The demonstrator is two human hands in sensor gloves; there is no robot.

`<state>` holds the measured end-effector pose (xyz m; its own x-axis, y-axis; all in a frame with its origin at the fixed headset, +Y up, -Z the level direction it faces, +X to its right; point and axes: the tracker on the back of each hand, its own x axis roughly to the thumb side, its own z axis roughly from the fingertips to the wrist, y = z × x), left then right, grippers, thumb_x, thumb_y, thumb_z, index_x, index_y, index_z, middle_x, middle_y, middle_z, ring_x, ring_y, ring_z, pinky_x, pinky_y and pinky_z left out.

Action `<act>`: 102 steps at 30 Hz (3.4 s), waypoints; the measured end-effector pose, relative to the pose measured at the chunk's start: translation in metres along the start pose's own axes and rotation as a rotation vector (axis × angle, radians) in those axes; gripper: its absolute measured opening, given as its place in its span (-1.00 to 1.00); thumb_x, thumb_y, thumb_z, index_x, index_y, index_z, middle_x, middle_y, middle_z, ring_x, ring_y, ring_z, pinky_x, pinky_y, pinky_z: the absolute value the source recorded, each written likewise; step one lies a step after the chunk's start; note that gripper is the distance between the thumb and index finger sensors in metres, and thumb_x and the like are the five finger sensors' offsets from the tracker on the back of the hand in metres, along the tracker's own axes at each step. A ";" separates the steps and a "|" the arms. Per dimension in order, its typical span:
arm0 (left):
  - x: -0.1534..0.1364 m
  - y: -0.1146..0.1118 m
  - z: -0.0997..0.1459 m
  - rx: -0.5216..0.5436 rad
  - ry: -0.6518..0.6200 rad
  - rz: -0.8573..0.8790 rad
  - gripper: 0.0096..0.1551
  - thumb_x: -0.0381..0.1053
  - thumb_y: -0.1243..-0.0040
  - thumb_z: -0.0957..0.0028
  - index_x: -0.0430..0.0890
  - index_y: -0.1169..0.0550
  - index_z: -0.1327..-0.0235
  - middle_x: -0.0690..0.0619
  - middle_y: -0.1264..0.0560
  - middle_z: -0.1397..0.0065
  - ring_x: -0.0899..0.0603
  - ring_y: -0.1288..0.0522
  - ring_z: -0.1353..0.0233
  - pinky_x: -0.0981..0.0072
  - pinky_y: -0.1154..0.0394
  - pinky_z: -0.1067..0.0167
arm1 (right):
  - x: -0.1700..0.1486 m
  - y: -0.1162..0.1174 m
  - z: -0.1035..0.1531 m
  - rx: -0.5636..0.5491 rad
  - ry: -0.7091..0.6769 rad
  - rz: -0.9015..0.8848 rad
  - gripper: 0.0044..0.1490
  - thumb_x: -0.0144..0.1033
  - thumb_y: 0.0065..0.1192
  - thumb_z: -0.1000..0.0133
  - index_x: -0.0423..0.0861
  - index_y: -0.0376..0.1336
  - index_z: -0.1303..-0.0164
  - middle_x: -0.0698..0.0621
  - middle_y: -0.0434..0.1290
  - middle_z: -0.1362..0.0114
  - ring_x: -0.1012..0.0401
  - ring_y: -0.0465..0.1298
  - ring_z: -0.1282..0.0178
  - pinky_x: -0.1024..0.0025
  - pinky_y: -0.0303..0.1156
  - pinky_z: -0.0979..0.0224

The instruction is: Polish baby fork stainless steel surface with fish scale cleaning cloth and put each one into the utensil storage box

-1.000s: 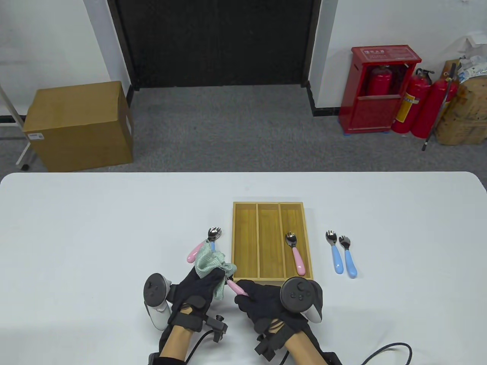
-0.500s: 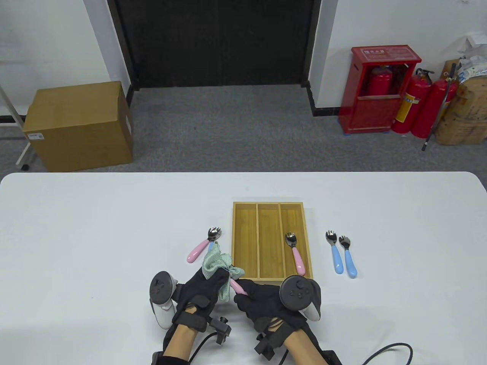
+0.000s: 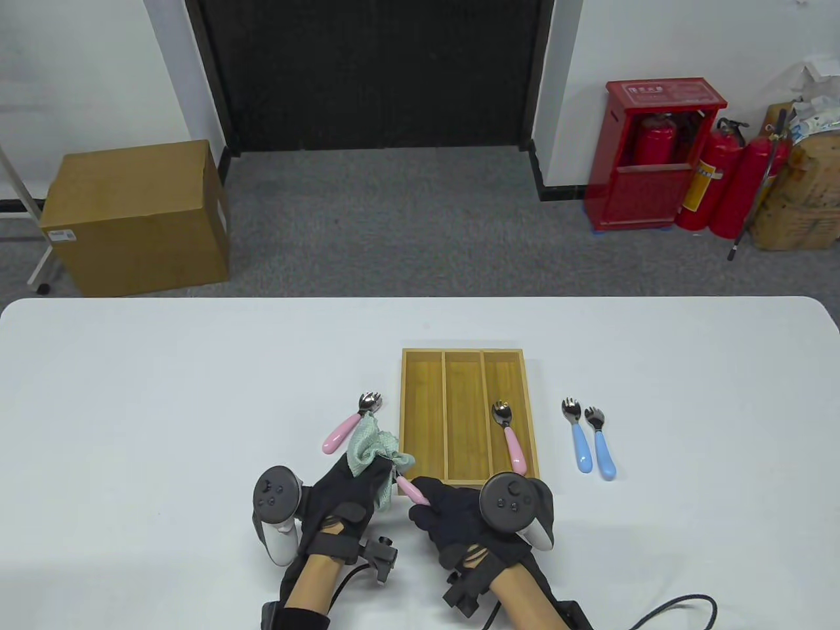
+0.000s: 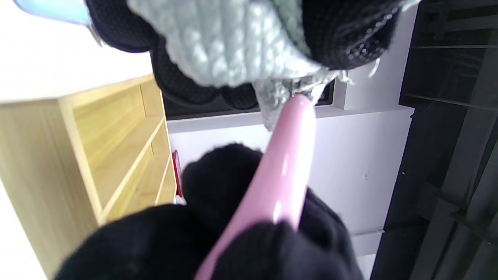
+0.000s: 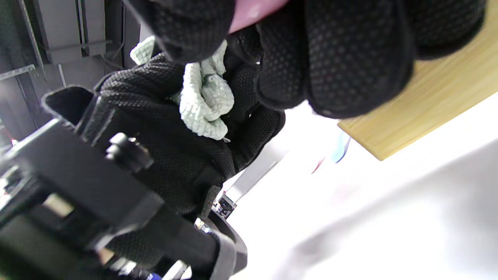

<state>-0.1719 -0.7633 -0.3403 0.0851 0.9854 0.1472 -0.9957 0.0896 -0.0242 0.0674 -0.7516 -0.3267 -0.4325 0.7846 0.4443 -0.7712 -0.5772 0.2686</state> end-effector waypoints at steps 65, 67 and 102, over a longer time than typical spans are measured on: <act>0.016 0.024 0.001 0.019 -0.134 -0.509 -0.50 0.23 -0.34 -0.04 0.01 -0.67 -0.15 -0.04 -0.72 -0.14 -0.17 -0.72 -0.08 -0.22 -0.44 -0.27 | -0.079 -0.173 -0.017 -0.410 0.901 0.574 -0.38 -0.16 0.37 0.03 -0.19 0.37 -0.18 -0.30 0.16 -0.53 -0.25 0.29 -0.34 -0.36 0.02 -0.43; 0.016 0.023 0.001 0.016 -0.137 -0.516 -0.49 0.23 -0.34 -0.04 0.01 -0.67 -0.15 -0.04 -0.72 -0.14 -0.17 -0.72 -0.08 -0.22 -0.44 -0.27 | -0.087 -0.182 -0.007 -0.399 0.958 0.607 -0.37 -0.17 0.37 0.03 -0.18 0.36 -0.20 -0.29 0.13 -0.54 -0.25 0.27 -0.36 -0.36 0.00 -0.45; 0.007 0.029 -0.001 -0.025 -0.080 -0.337 -0.44 0.24 -0.32 -0.06 -0.06 -0.64 -0.19 -0.10 -0.70 -0.16 -0.21 -0.70 -0.09 -0.26 -0.41 -0.27 | -0.122 -0.191 0.033 -0.501 0.829 0.388 -0.52 -0.25 0.29 0.02 -0.28 0.34 0.05 -0.34 0.16 -0.48 -0.31 0.40 -0.27 -0.43 0.21 -0.29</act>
<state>-0.2005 -0.7533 -0.3406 0.4050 0.8855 0.2276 -0.9108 0.4126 0.0152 0.2831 -0.7443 -0.4036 -0.7314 0.5838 -0.3523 -0.5341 -0.8117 -0.2364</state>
